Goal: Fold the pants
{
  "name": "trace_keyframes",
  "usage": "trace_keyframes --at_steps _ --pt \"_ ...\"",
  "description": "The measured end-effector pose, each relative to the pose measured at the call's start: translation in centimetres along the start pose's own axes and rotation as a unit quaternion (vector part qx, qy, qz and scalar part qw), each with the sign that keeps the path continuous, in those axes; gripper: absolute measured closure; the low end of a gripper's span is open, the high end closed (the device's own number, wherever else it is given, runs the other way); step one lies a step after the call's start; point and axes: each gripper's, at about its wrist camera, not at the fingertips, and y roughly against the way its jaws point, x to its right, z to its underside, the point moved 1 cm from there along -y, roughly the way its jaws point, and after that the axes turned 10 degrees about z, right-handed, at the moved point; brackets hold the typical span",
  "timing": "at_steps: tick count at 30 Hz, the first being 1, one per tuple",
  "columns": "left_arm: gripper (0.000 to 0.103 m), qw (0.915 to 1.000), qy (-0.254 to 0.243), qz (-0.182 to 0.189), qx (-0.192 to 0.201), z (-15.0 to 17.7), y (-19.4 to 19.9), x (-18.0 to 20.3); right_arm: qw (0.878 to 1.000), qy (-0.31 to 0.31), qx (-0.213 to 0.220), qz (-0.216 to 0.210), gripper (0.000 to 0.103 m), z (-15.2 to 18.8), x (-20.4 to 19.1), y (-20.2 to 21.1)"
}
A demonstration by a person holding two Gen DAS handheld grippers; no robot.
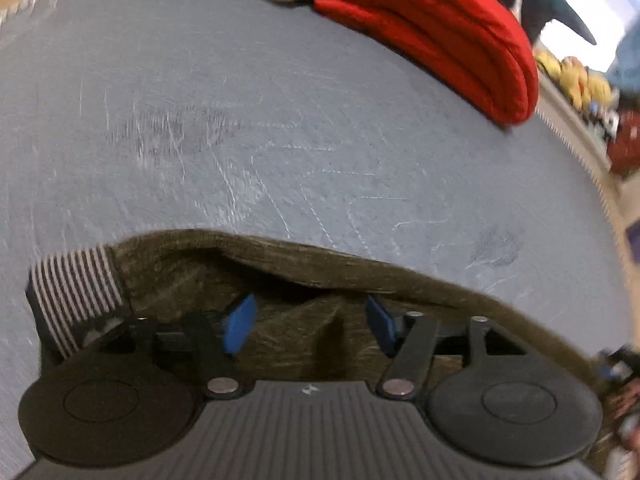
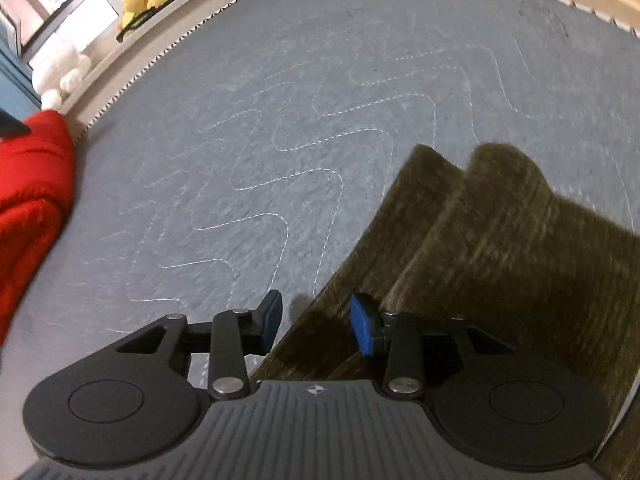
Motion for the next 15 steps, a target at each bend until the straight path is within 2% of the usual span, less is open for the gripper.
trace_keyframes --at_steps 1,2,3,5,7,8,10,12,13,15 --pt "0.033 0.9998 0.015 0.007 -0.005 0.0 0.0 -0.3 1.000 0.013 0.008 0.008 0.065 0.2 -0.6 -0.1" --pt "0.031 0.9995 0.028 0.014 -0.009 0.0 -0.2 -0.5 0.999 0.038 0.018 0.027 0.072 0.4 -1.5 -0.1" --pt "0.031 0.9992 0.034 0.018 -0.009 -0.1 -0.4 -0.4 0.996 0.061 0.030 0.055 0.089 0.6 -2.1 -0.2" --pt "0.029 0.9985 0.048 0.026 -0.001 -0.4 -0.7 -0.7 0.992 0.089 0.049 0.072 0.090 1.0 -2.6 -0.3" --pt "0.029 0.9973 0.066 0.031 0.005 -1.0 -1.2 -1.1 0.989 0.110 0.068 0.078 0.097 1.1 -2.8 -0.3" --pt "0.029 0.9962 0.080 0.031 0.014 -1.4 -1.3 -1.4 0.988 0.109 0.075 0.075 0.102 1.1 -2.8 -0.3" --pt "0.029 0.9934 0.105 0.035 0.027 -1.8 -1.6 -2.0 0.990 0.086 0.102 0.049 0.102 0.5 -2.4 0.2" --pt "0.029 0.9892 0.134 0.045 0.039 -2.2 -1.7 -3.0 0.985 0.094 0.136 0.043 0.103 -0.1 -2.5 0.9" --pt "0.030 0.9877 0.143 0.047 0.041 -2.4 -2.0 -3.2 0.984 0.093 0.149 0.032 0.103 -0.5 -2.5 1.1" --pt "0.040 0.9889 0.139 0.029 0.043 -2.6 -2.9 -3.3 0.981 0.092 0.168 0.023 0.103 -1.1 -2.5 1.6"
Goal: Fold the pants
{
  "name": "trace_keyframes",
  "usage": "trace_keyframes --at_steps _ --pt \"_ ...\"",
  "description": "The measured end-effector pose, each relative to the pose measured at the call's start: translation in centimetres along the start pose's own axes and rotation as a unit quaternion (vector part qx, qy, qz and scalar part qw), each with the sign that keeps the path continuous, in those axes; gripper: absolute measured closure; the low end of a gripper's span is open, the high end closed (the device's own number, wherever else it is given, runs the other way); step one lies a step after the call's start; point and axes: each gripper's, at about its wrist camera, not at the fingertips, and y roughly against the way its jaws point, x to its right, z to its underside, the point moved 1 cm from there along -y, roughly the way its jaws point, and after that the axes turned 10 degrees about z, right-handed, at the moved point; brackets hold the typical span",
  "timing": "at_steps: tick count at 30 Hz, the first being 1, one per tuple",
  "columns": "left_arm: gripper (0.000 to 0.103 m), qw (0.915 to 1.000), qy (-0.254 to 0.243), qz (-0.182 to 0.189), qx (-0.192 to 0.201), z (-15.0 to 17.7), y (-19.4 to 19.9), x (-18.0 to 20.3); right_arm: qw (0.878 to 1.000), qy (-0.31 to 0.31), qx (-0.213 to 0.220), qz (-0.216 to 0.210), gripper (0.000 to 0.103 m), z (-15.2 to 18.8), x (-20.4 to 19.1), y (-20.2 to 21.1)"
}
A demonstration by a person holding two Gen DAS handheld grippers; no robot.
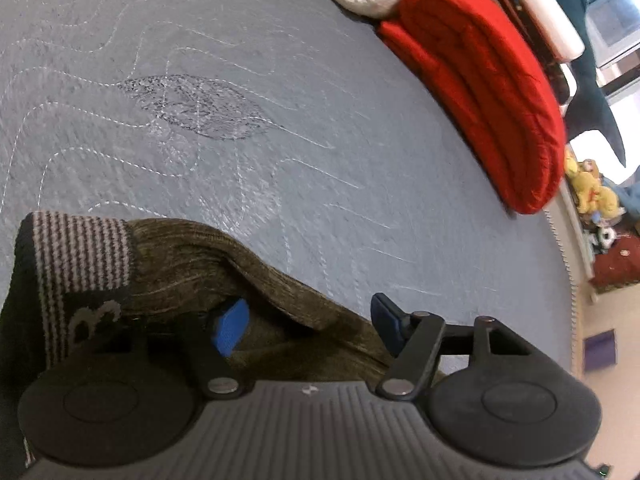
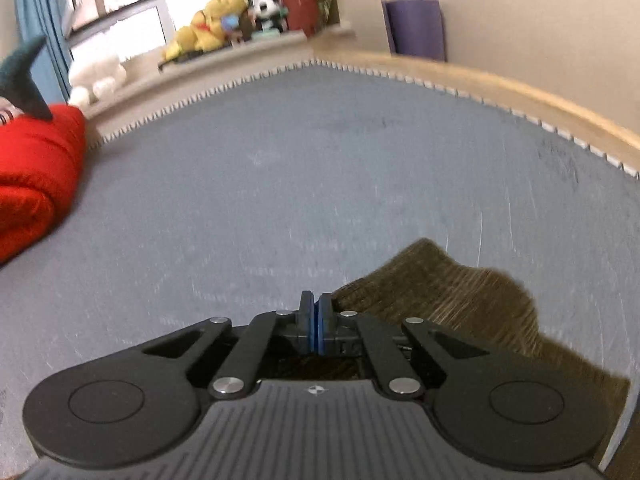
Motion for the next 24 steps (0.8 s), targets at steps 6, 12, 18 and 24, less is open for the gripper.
trace_keyframes --at_steps 6,12,18,24 --pt "0.100 0.9949 -0.083 -0.052 0.026 -0.7 -2.1 0.6 1.000 -0.006 0.028 -0.010 0.103 -0.6 0.5 0.5" --pt "0.100 0.9721 -0.215 -0.011 0.092 -0.9 -2.1 4.3 0.995 -0.016 0.094 -0.005 0.103 -0.9 0.9 2.3" --pt "0.099 0.9662 -0.246 -0.031 0.072 0.1 -3.9 4.7 0.990 -0.014 0.129 0.058 0.103 -0.6 2.7 2.4" --pt "0.074 0.9695 -0.238 -0.052 0.024 0.6 -4.3 4.3 0.994 -0.095 0.037 0.035 0.099 -1.8 9.1 -0.2"
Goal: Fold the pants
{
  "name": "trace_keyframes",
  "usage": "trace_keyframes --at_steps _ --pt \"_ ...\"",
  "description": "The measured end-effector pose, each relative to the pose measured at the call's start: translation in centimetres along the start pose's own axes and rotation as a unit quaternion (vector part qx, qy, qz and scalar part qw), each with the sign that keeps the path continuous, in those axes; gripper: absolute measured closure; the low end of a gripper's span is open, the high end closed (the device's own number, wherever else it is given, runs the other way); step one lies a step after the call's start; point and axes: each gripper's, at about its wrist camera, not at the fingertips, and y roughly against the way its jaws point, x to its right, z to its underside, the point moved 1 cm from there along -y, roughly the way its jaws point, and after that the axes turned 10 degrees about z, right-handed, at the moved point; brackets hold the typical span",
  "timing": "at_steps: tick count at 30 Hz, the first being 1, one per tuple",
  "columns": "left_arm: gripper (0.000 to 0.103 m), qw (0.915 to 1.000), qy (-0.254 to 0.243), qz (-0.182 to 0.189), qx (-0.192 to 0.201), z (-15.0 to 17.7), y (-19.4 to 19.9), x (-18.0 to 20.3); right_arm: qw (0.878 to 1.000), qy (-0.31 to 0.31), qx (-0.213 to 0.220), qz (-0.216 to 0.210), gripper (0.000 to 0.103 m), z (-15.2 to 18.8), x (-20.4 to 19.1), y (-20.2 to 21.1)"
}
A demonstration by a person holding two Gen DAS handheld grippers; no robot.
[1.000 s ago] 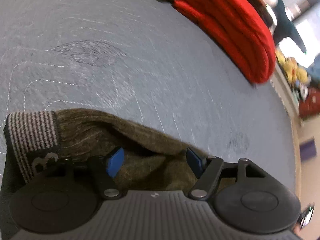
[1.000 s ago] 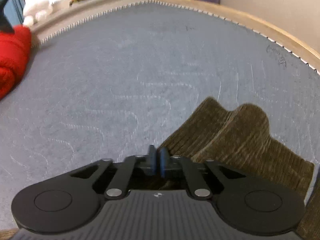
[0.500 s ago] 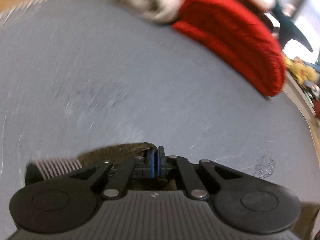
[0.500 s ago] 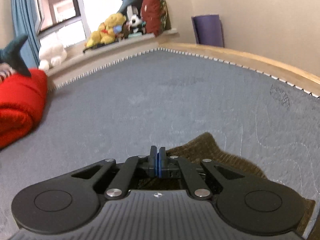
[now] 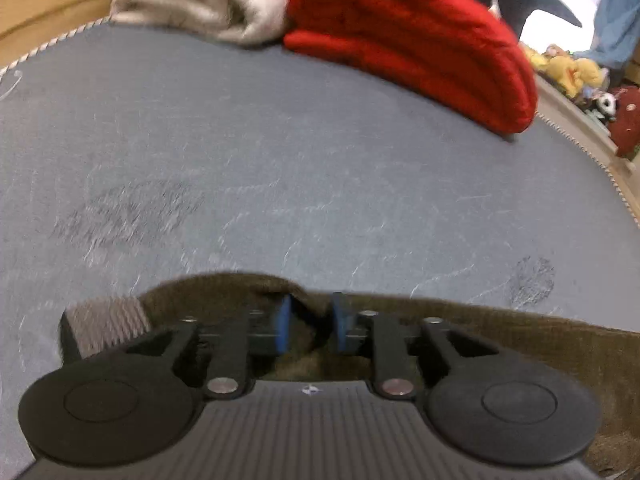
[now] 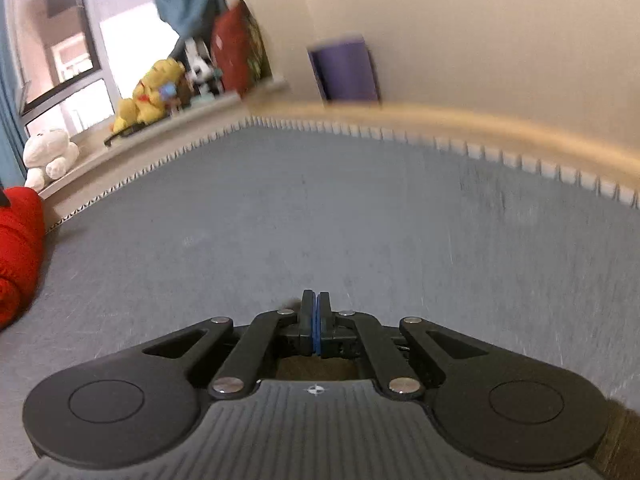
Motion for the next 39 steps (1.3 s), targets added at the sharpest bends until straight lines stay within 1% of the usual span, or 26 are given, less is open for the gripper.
trace_keyframes --at_steps 2,3,4,5,7,9,10,11,14,16,17,19,20,22,24,25,26,28,29,30,31,33,35,36,37,39 --pt "0.069 0.9999 0.008 -0.005 -0.009 0.1 0.7 0.2 0.999 -0.003 -0.032 -0.020 0.099 0.1 1.6 -0.5" --pt "0.069 0.9997 0.003 -0.017 -0.016 0.2 1.2 0.6 0.999 0.008 -0.040 -0.019 0.097 0.2 2.4 -0.4" --pt "0.068 0.9993 -0.002 -0.030 -0.021 0.6 1.9 1.1 0.999 0.022 -0.045 -0.011 0.091 0.3 3.0 -0.3" --pt "0.067 0.9992 -0.009 -0.028 -0.027 1.2 2.4 1.9 0.998 0.035 -0.052 0.002 0.087 0.3 3.8 -0.2" --pt "0.067 0.9978 -0.041 0.017 -0.050 2.8 3.3 4.2 0.997 0.039 -0.067 0.021 0.066 0.6 5.5 0.0" --pt "0.065 0.9906 -0.100 0.067 -0.064 4.8 4.3 7.3 0.994 0.045 -0.095 0.036 0.062 1.1 7.1 0.0" --pt "0.065 0.9841 -0.137 0.091 -0.067 5.9 4.7 8.9 0.992 0.051 -0.108 0.044 0.062 1.4 7.8 0.0" --pt "0.065 0.9735 -0.179 0.122 -0.074 7.1 5.1 10.4 0.990 0.056 -0.117 0.051 0.062 1.8 8.3 0.0" --pt "0.065 0.9339 -0.283 0.197 -0.093 10.7 5.9 13.9 0.988 0.079 -0.124 0.041 0.059 2.7 9.0 0.9" --pt "0.065 0.9172 -0.315 0.218 -0.110 12.4 5.7 14.9 0.987 0.098 -0.124 0.043 0.059 2.7 9.1 1.3" --pt "0.065 0.9119 -0.328 0.219 -0.114 13.1 5.5 15.3 0.987 0.095 -0.124 0.042 0.059 2.7 9.4 1.6" --pt "0.065 0.9081 -0.347 0.203 -0.118 14.0 4.9 15.7 0.987 0.081 -0.131 0.039 0.059 2.7 10.3 2.0" --pt "0.065 0.9079 -0.353 0.192 -0.119 14.2 4.5 15.9 0.987 0.077 -0.136 0.036 0.058 2.8 10.8 2.0" --pt "0.066 0.9094 -0.347 0.191 -0.128 14.2 4.0 15.8 0.986 0.070 -0.149 0.027 0.058 2.9 11.6 2.0" --pt "0.078 0.9094 -0.347 0.188 -0.131 13.7 4.0 15.5 0.986 0.066 -0.153 0.015 0.057 2.8 11.9 1.8" --pt "0.089 0.9069 -0.356 0.181 -0.134 13.8 4.1 15.5 0.985 0.065 -0.157 0.008 0.054 2.8 12.0 1.8" --pt "0.090 0.9045 -0.366 0.174 -0.131 14.0 4.2 15.6 0.985 0.066 -0.160 0.002 0.054 2.8 12.0 1.7" --pt "0.095 0.9008 -0.377 0.173 -0.128 14.2 4.4 16.2 0.985 0.072 -0.157 0.001 0.054 3.0 11.9 1.6" --pt "0.095 0.8979 -0.385 0.171 -0.129 14.5 4.5 16.5 0.985 0.074 -0.153 0.002 0.056 3.2 11.7 1.5" --pt "0.096 0.8959 -0.391 0.169 -0.128 14.7 4.7 16.7 0.986 0.080 -0.145 0.006 0.076 3.2 11.5 1.5" --pt "0.096 0.8926 -0.397 0.172 -0.127 14.8 5.1 16.9 0.987 0.088 -0.131 0.004 0.086 3.2 11.1 1.6" --pt "0.097 0.8823 -0.407 0.200 -0.126 14.7 6.1 17.1 0.992 0.079 -0.101 0.007 0.091 2.5 11.0 2.3" --pt "0.097 0.8676 -0.420 0.235 -0.126 14.6 7.4 16.8 0.997 0.063 -0.047 0.016 0.092 1.1 11.0 3.4" --pt "0.097 0.8608 -0.431 0.238 -0.128 15.0 7.6 16.5 0.997 0.066 -0.031 0.027 0.092 0.7 10.9 3.7" --pt "0.096 0.8559 -0.440 0.234 -0.137 15.6 7.2 16.3 0.996 0.073 -0.026 0.044 0.091 0.7 10.9 3.6" --pt "0.092 0.8499 -0.434 0.237 -0.182 16.8 6.1 15.9 0.992 0.081 -0.074 0.069 0.089 1.8 11.1 2.2"
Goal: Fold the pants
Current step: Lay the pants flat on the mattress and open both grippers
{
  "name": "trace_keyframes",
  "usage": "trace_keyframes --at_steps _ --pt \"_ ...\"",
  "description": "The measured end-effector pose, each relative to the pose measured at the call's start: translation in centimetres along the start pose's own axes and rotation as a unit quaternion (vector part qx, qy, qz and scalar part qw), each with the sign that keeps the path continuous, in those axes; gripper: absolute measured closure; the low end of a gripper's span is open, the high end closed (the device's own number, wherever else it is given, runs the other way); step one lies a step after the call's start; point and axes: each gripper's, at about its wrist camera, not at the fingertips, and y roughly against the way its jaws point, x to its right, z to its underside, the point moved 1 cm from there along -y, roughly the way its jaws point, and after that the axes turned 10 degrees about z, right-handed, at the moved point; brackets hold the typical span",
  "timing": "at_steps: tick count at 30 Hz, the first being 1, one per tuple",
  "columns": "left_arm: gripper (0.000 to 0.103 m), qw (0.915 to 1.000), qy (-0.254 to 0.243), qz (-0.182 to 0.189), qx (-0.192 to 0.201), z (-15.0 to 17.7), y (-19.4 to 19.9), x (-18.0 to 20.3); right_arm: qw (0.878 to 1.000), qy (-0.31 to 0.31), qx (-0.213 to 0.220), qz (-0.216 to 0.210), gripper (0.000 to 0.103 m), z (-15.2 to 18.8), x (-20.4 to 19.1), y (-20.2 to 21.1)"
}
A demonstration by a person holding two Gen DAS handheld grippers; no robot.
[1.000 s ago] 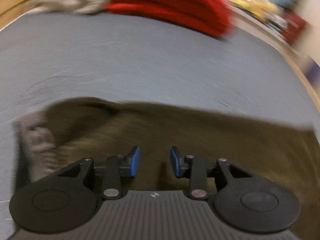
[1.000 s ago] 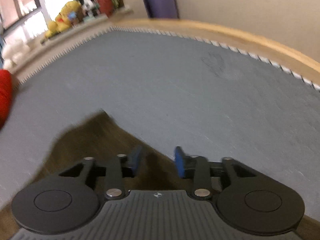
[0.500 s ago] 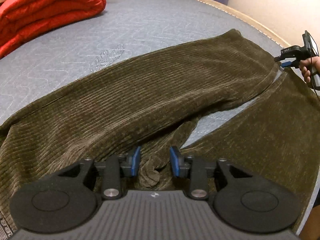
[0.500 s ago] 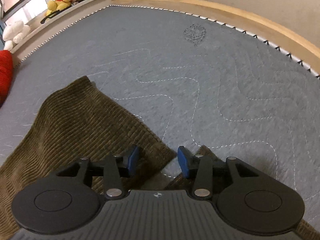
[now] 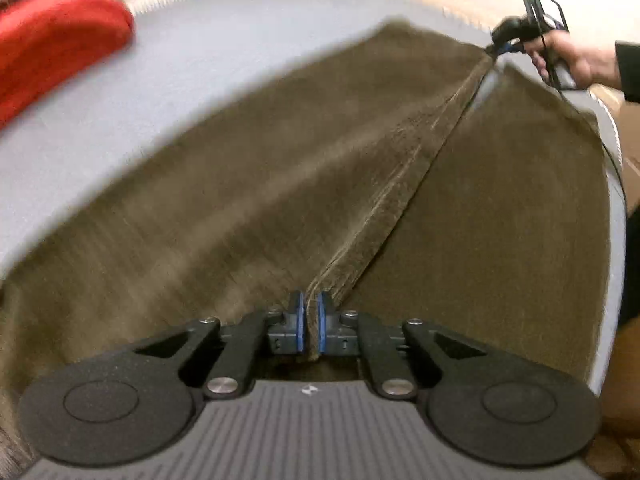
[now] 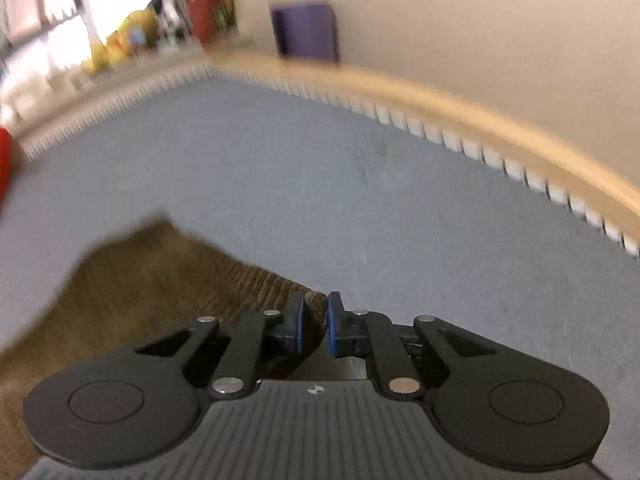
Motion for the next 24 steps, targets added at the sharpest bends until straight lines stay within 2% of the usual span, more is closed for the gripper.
trace_keyframes --at_steps 1,2,3,4,6,7,8,10,12,13,14,16,18,20,22,24 --pt "0.089 1.0000 0.001 0.007 0.003 0.3 0.1 0.3 0.999 0.004 -0.034 0.010 0.084 0.7 -0.1 -0.9" --pt "0.084 0.9999 0.002 0.001 0.013 0.2 0.8 0.5 0.999 -0.002 -0.036 0.021 0.081 1.3 0.0 -0.8" --pt "0.079 0.9995 0.014 -0.002 0.027 0.1 1.7 0.5 0.999 -0.015 -0.026 0.030 0.078 1.3 0.2 -0.1" --pt "0.068 0.9984 0.030 -0.003 0.048 0.2 2.9 0.5 0.998 -0.030 -0.024 0.041 0.077 1.0 0.1 0.6" --pt "0.066 0.9933 0.071 -0.006 0.091 0.9 5.6 0.4 0.997 -0.067 -0.004 0.047 0.075 0.1 -0.1 3.1" --pt "0.066 0.9913 0.089 -0.011 0.097 1.5 6.5 0.3 0.996 -0.075 0.016 0.036 0.074 -0.3 -0.4 4.8" --pt "0.066 0.9900 0.103 -0.024 0.094 2.2 7.0 0.1 0.996 -0.075 0.037 0.023 0.074 -0.6 -0.8 6.8" --pt "0.068 0.9884 0.117 -0.073 0.064 3.7 7.2 -0.1 0.996 -0.065 0.064 -0.009 0.072 -0.8 -2.1 10.5" --pt "0.078 0.9820 0.132 -0.132 0.026 5.2 7.7 -0.6 0.993 -0.055 0.091 -0.055 0.070 -0.6 -3.4 14.8" --pt "0.083 0.9777 0.142 -0.153 0.023 5.8 8.5 -0.7 0.991 -0.051 0.101 -0.074 0.069 -0.3 -3.9 16.9" --pt "0.084 0.9743 0.151 -0.164 0.033 6.4 9.9 -0.7 0.988 -0.047 0.112 -0.100 0.069 0.1 -4.5 19.2" --pt "0.084 0.9712 0.153 -0.170 0.065 7.7 13.5 -0.3 0.980 -0.036 0.132 -0.147 0.068 1.0 -5.2 23.4" --pt "0.084 0.9707 0.134 -0.177 0.092 9.2 17.1 0.9 0.969 -0.016 0.156 -0.188 0.068 2.2 -5.9 27.8" --pt "0.083 0.9704 0.109 -0.187 0.107 10.7 19.7 2.0 0.958 0.008 0.176 -0.225 0.066 3.5 -6.3 32.0" --pt "0.082 0.9691 0.099 -0.194 0.116 12.3 21.4 2.4 0.951 0.038 0.176 -0.252 0.065 4.7 -6.6 36.1" --pt "0.082 0.9652 0.139 -0.183 0.125 14.6 22.4 1.3 0.940 0.066 0.178 -0.284 0.063 5.5 -6.7 39.6"
